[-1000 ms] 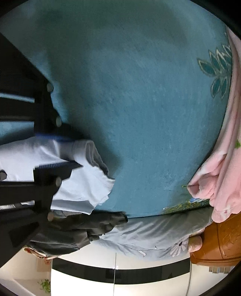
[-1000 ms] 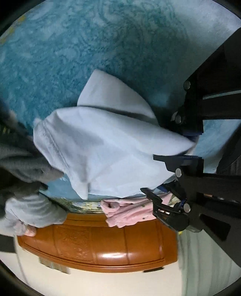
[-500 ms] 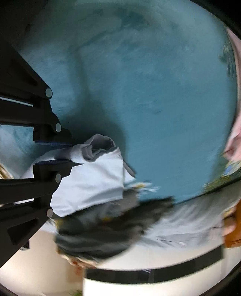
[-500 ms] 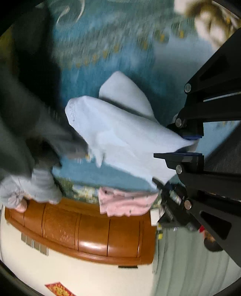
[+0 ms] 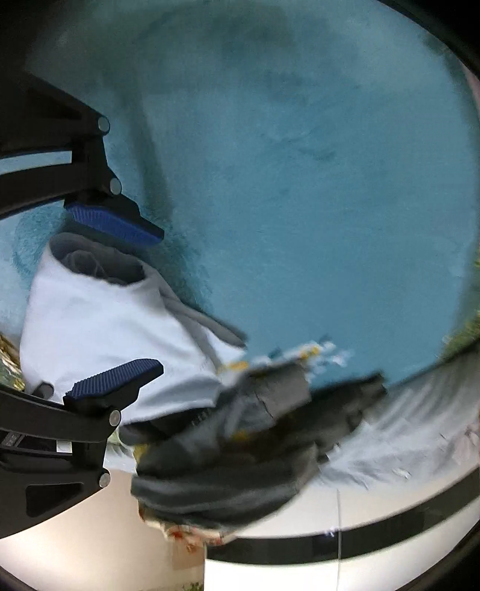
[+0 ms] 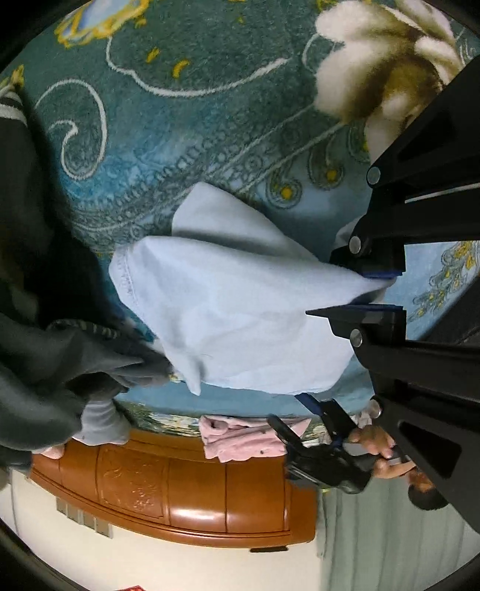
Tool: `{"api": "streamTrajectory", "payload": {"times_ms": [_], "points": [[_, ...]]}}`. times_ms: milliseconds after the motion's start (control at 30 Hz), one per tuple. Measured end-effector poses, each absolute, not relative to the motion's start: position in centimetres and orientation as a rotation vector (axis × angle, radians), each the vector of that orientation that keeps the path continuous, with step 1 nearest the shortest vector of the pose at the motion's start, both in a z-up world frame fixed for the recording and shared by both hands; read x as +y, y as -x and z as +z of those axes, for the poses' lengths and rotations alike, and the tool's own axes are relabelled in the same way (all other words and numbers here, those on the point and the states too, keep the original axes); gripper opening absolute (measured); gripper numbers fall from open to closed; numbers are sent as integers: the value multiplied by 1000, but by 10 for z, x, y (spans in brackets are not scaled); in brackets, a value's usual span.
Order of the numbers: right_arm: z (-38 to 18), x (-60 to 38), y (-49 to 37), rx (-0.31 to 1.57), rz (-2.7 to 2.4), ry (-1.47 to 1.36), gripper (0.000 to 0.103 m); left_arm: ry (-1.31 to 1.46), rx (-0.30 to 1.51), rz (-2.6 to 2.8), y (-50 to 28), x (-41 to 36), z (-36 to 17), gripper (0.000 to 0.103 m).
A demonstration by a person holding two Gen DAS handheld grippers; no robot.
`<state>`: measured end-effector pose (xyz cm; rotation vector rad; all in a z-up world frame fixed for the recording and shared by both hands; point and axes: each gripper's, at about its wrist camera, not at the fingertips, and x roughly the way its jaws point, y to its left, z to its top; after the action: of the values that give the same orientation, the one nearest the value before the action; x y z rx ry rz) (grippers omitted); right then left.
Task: Fold clothes
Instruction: 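Grasp the shirt bundle edges with both grippers and lift it, then carry the held shirt with both grippers onto the pink folded stack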
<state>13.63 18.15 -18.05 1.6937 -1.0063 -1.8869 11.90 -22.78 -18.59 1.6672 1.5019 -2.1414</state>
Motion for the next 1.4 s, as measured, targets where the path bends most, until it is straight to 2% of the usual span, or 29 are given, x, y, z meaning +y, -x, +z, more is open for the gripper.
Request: {"api": "streamTrajectory", "payload": {"times_ms": [100, 233, 333, 367, 500, 700, 733, 800, 833, 900, 967, 1167, 1267, 1400], "points": [[-181, 185, -136, -969, -1895, -1701, 14, -1745, 1410, -2160, -109, -215, -191, 68], [-181, 190, -136, -922, -1909, -1711, 18, -1779, 1378, -2252, -98, -202, -188, 68], [-181, 203, -137, -909, -1964, -1715, 34, -1823, 1356, -2278, -94, -194, -191, 68], [-182, 207, -136, -916, -1984, -1710, 42, -1839, 1347, -2288, -93, -191, -191, 68], [-195, 216, -128, -966, -2010, -1712, 46, -1901, 1318, -2307, -93, -182, -191, 68], [-206, 201, -119, -1061, -1974, -1702, 46, -1896, 1298, -2324, -95, -183, -190, 64], [-207, 198, -118, -1076, -1971, -1699, 46, -1897, 1287, -2327, -95, -183, -190, 60], [-208, 197, -115, -1118, -1969, -1687, 45, -1898, 1286, -2331, -96, -184, -189, 46], [-208, 196, -114, -1132, -1971, -1686, 44, -1900, 1284, -2324, -97, -184, -190, 36], [-200, 191, -112, -1113, -1987, -1678, 22, -1901, 1274, -2320, -98, -185, -190, 30], [-185, 182, -108, -1044, -2005, -1662, 15, -1898, 1259, -2325, -98, -184, -189, 22], [-141, 154, -96, -838, -2052, -1611, 12, -1829, 1250, -2437, -103, -184, -168, 18], [-117, 131, -85, -736, -2055, -1571, 12, -1774, 1325, -2424, -107, -198, -166, 16], [-83, 78, -57, -603, -2014, -1487, 12, -1562, 1506, -2437, -119, -226, -146, 15]]}}
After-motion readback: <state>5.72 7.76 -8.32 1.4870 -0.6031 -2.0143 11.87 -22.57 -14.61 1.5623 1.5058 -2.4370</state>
